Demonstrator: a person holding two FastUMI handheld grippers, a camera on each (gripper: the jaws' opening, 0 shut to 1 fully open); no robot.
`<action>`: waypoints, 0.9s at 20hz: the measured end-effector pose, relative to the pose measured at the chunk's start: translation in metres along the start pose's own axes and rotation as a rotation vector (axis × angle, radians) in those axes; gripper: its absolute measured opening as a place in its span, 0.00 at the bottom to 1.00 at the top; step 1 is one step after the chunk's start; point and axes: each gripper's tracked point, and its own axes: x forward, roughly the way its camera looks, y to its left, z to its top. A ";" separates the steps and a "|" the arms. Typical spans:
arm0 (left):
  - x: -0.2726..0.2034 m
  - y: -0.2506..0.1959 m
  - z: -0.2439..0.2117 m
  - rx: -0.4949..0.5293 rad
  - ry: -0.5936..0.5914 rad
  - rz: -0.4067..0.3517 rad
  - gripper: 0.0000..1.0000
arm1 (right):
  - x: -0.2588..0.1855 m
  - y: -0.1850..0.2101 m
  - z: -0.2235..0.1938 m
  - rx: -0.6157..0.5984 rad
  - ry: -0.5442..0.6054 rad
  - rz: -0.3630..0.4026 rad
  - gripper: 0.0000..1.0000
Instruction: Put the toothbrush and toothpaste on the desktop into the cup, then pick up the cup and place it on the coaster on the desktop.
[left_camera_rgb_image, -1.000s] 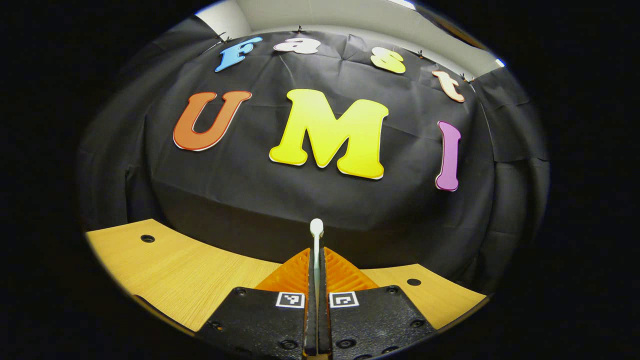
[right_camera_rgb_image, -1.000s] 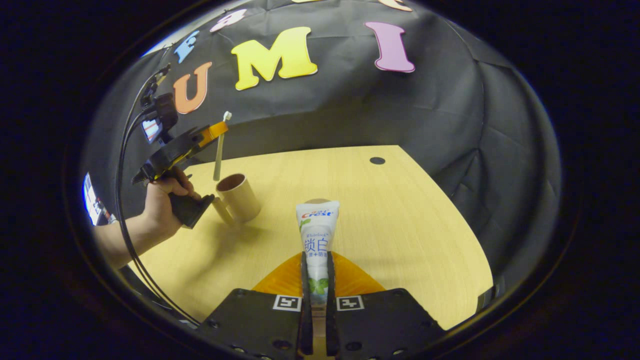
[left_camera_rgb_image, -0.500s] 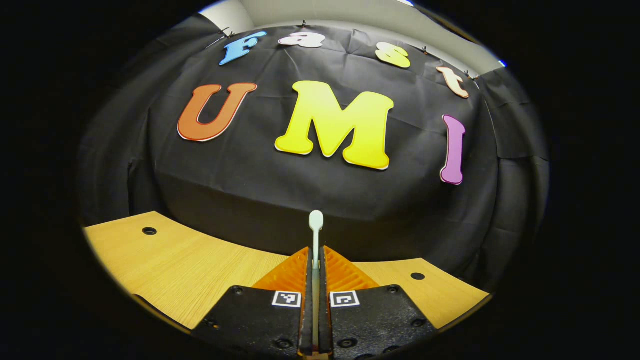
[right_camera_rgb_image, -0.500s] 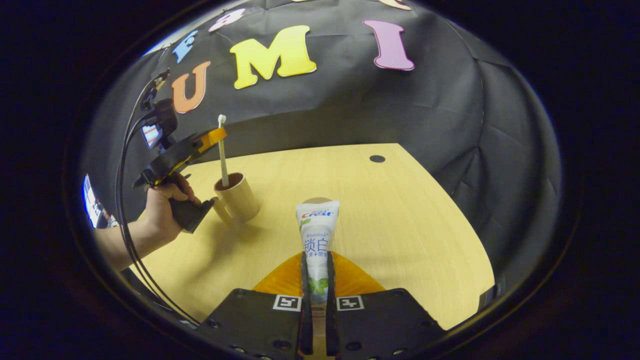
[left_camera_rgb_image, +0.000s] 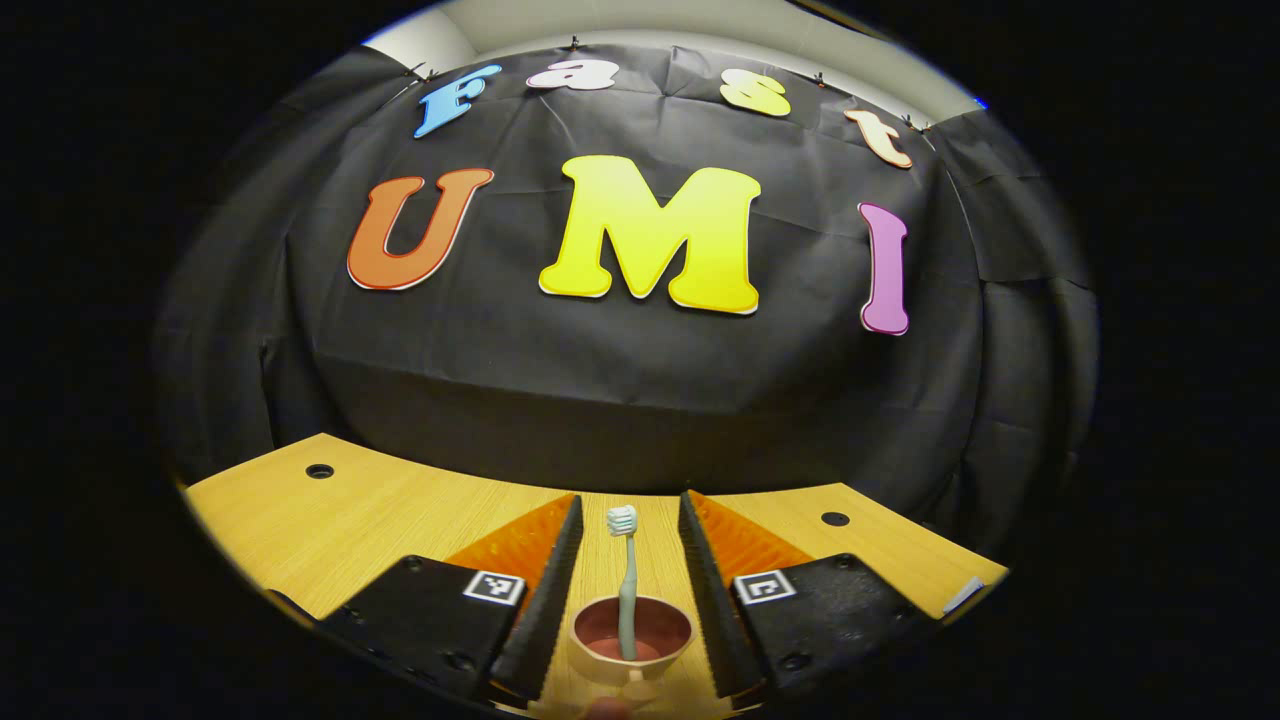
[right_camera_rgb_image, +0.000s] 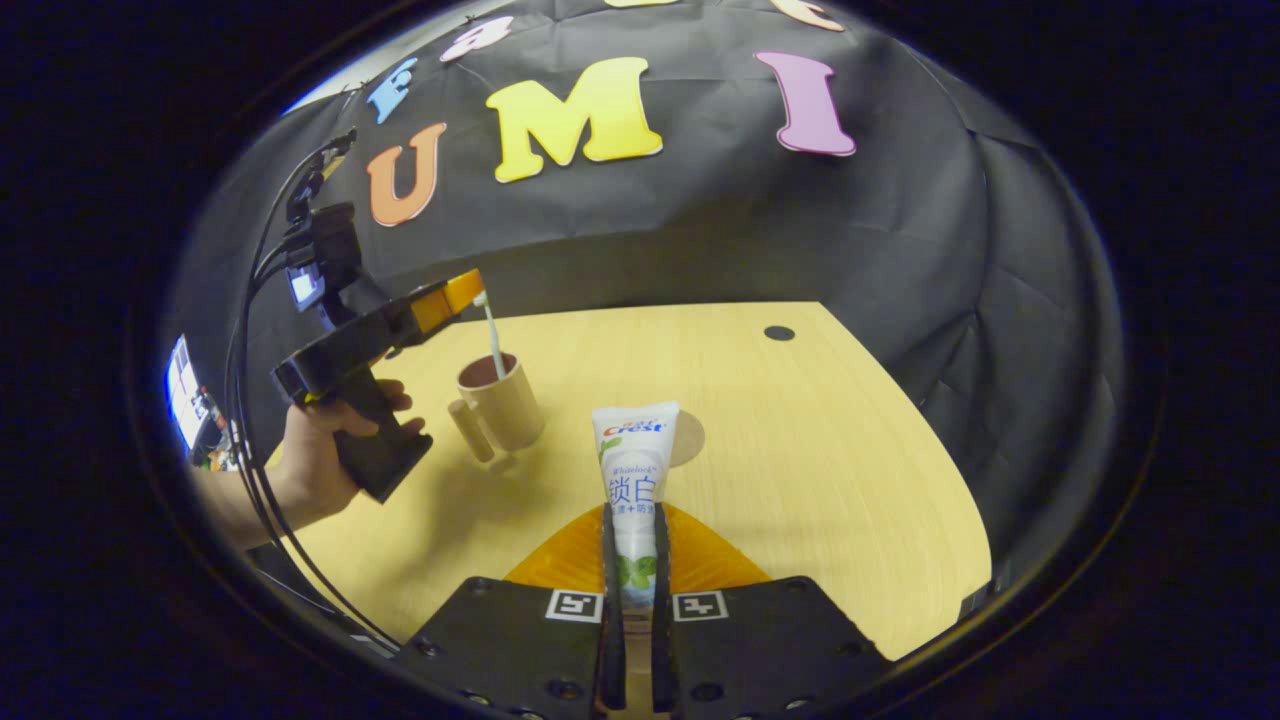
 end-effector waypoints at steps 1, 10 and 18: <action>-0.007 0.003 0.005 0.003 -0.006 0.012 0.64 | 0.000 0.004 0.006 -0.008 -0.016 0.010 0.08; -0.091 0.059 0.045 0.021 0.042 0.162 0.98 | 0.046 0.101 0.128 -0.047 -0.311 0.240 0.11; -0.121 0.093 0.063 0.038 0.078 0.263 0.89 | 0.127 0.176 0.181 -0.080 -0.559 0.369 0.10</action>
